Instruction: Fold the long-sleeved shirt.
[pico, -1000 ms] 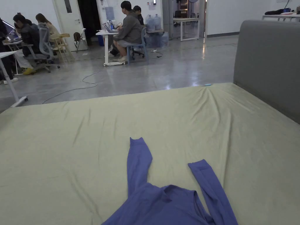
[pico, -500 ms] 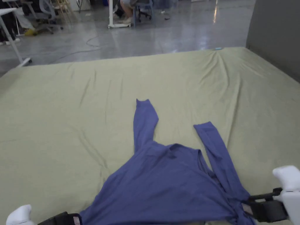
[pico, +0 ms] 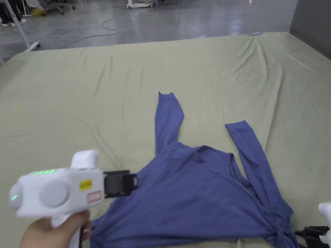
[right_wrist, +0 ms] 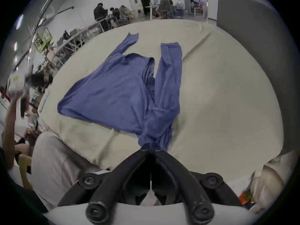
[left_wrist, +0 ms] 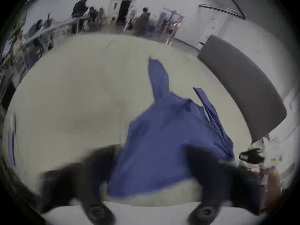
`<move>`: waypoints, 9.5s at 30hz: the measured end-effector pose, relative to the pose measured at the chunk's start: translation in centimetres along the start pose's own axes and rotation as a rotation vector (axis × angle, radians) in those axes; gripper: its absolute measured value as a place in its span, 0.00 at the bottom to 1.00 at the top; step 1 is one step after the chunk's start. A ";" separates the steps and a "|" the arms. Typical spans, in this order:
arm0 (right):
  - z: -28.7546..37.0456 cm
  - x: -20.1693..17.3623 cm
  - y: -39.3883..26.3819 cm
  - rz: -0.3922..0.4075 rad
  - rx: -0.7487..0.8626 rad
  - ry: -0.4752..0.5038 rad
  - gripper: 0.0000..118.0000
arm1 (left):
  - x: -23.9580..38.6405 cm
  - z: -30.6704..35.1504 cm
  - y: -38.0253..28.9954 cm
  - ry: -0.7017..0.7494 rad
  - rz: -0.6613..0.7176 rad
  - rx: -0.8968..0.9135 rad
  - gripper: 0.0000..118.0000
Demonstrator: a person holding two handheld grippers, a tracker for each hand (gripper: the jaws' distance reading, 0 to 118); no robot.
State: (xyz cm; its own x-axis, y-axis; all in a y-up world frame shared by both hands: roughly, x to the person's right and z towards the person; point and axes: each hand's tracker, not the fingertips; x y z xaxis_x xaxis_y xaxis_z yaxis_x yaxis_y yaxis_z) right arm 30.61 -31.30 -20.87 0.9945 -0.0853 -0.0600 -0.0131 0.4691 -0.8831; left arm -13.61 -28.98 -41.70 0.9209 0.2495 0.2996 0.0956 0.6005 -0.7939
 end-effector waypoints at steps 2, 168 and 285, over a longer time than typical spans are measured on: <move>0.0 -0.2 0.1 -0.003 -0.006 0.003 0.00 | 1.1 -4.9 3.0 0.060 -0.059 -0.043 0.99; -26.2 0.3 37.6 0.171 -0.237 -0.290 0.23 | -9.7 -3.3 0.7 0.311 0.091 0.033 0.00; -4.0 -0.8 -2.7 0.206 -0.288 -0.101 0.03 | -10.1 4.9 -15.2 0.051 0.101 -0.370 0.00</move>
State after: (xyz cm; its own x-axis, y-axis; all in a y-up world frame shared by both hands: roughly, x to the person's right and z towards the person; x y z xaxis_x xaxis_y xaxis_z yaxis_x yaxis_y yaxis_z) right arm 29.44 -36.01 -20.28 0.9730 0.0790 -0.2167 -0.2284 0.1996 -0.9529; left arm -26.18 -36.88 -30.06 0.9493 0.2500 0.1907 0.1247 0.2576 -0.9582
